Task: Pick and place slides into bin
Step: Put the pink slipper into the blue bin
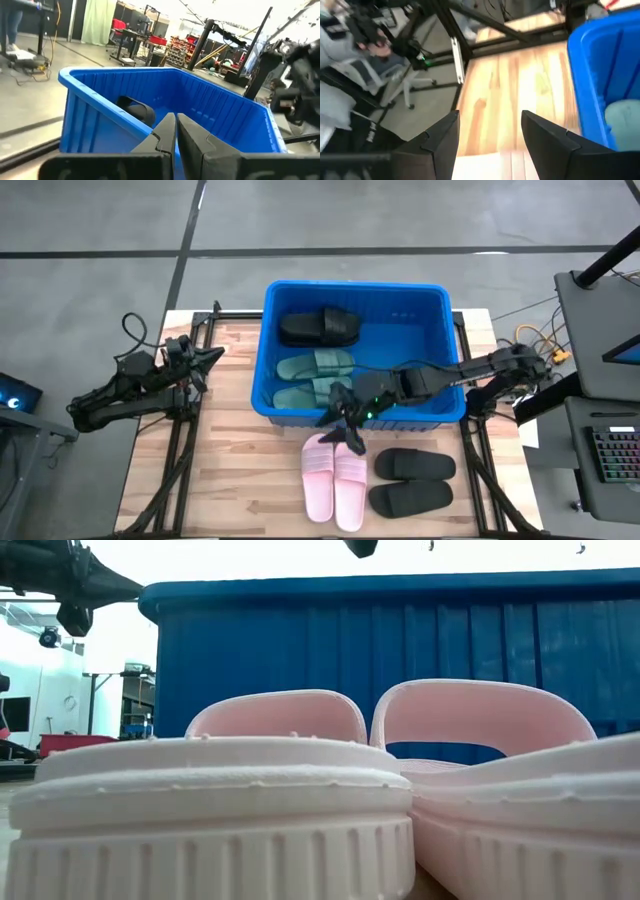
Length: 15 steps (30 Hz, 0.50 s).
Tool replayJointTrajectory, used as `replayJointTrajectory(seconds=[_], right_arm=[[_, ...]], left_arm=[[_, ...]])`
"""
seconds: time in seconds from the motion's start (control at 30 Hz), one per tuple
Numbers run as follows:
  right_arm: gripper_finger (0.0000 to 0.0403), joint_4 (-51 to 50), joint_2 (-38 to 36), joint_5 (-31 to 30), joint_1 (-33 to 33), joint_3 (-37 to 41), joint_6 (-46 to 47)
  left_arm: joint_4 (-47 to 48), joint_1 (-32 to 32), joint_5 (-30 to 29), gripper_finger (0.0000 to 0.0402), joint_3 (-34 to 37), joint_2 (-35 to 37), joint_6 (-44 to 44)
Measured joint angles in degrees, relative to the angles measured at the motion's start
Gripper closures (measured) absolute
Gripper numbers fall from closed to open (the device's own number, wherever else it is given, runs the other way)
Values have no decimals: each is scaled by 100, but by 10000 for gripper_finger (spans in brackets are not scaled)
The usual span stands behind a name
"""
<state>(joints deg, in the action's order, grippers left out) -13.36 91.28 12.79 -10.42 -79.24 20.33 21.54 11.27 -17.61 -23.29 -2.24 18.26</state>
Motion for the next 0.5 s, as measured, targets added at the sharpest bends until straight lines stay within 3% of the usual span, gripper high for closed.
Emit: replayJointTrajectory(seconds=[0.13,0.27,0.37,0.5], right_arm=[[200,-320,159,-466,-398,-2,-80],[200,-1128,403,-489,-619,-2,-321],[200,-1117,547,-592,-701,-32,-88],[202,-992,718,-1166,-913,-79,20]], left_arm=[[6,0,3,400,0,-4,92],[10,0,3,400,0,-2,25],[68,0,3,400,0,3,-103],[215,2,5,400,0,3,-268]])
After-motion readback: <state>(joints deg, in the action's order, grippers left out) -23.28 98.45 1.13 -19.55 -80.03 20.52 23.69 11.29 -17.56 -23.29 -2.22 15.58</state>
